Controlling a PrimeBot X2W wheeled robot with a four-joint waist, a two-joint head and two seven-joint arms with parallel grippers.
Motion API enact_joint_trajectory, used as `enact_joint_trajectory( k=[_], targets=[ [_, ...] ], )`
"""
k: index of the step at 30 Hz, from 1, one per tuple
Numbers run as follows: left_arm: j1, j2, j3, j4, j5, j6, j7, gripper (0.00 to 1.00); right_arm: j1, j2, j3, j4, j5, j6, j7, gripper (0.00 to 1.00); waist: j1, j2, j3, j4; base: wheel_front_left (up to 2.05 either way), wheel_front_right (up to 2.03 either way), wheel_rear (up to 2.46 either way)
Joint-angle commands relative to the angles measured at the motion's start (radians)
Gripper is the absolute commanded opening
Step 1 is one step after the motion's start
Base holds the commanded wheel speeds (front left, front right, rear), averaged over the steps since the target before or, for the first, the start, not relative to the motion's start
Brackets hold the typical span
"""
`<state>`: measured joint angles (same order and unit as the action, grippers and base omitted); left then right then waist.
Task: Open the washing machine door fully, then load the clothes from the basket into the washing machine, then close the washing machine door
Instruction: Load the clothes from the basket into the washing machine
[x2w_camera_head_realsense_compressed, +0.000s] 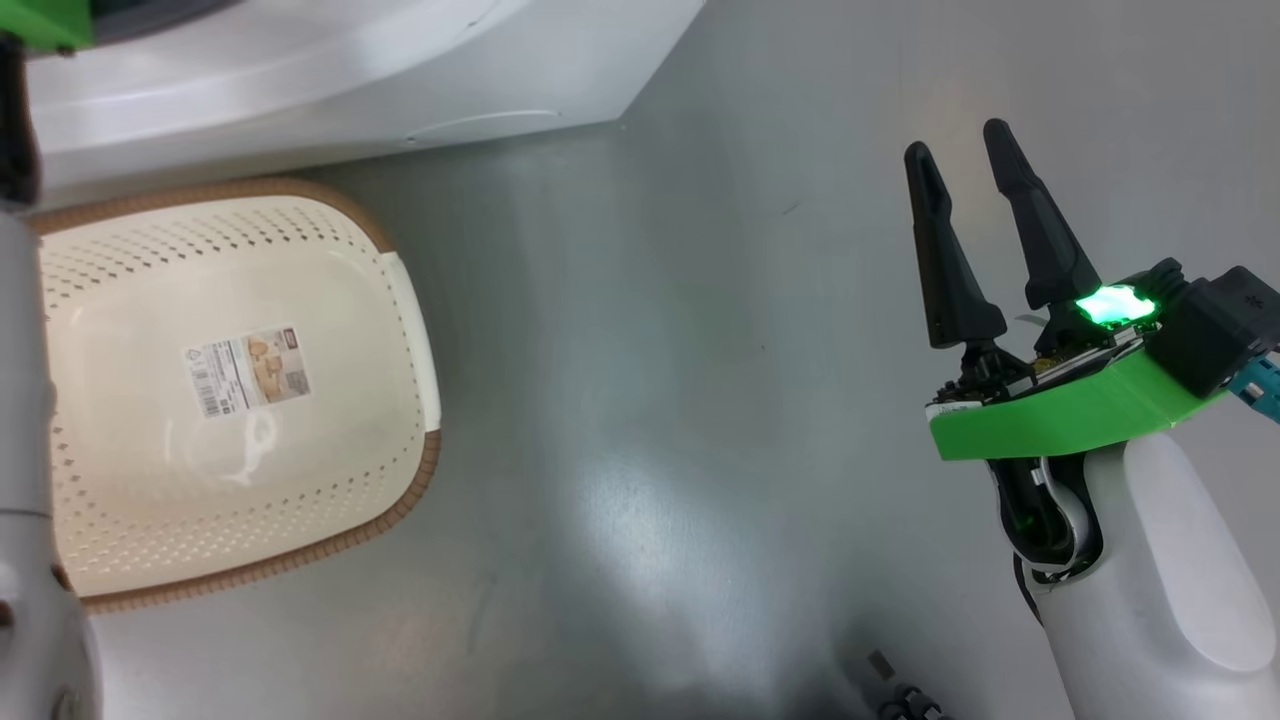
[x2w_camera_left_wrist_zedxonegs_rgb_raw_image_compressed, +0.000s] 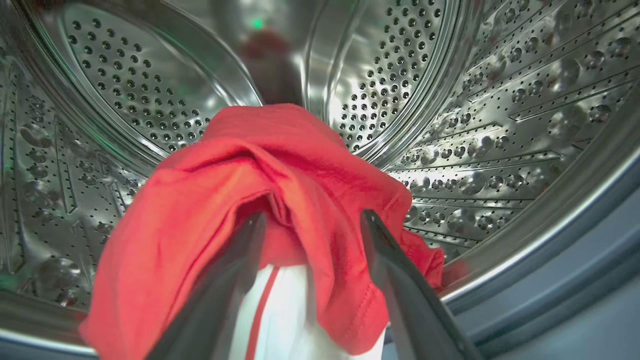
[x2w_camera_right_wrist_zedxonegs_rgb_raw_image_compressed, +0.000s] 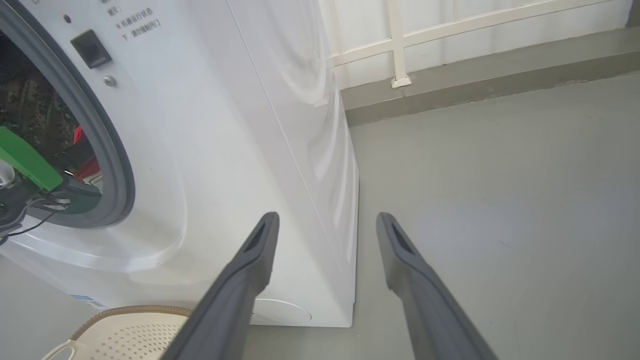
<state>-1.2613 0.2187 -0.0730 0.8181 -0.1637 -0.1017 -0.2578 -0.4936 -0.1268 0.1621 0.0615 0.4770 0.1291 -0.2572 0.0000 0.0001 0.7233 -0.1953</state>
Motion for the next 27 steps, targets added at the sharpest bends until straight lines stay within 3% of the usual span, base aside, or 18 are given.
enact_joint_trajectory(
  k=[1,27],
  targets=[
    [0.025,0.036,0.007,-0.035,-0.003,-0.006,-0.004,1.0,0.024,-0.002,0.022,-0.018,0.0,0.002,-0.005,1.0,0.0,-0.0001,-0.009,0.006,0.0,0.0,0.0],
    [0.357,0.037,0.02,-0.277,-0.044,-0.028,-0.004,1.0,0.057,-0.023,0.033,0.008,0.012,0.002,-0.005,1.0,0.0,-0.0001,-0.146,0.039,0.0,0.0,0.0]
  ],
)
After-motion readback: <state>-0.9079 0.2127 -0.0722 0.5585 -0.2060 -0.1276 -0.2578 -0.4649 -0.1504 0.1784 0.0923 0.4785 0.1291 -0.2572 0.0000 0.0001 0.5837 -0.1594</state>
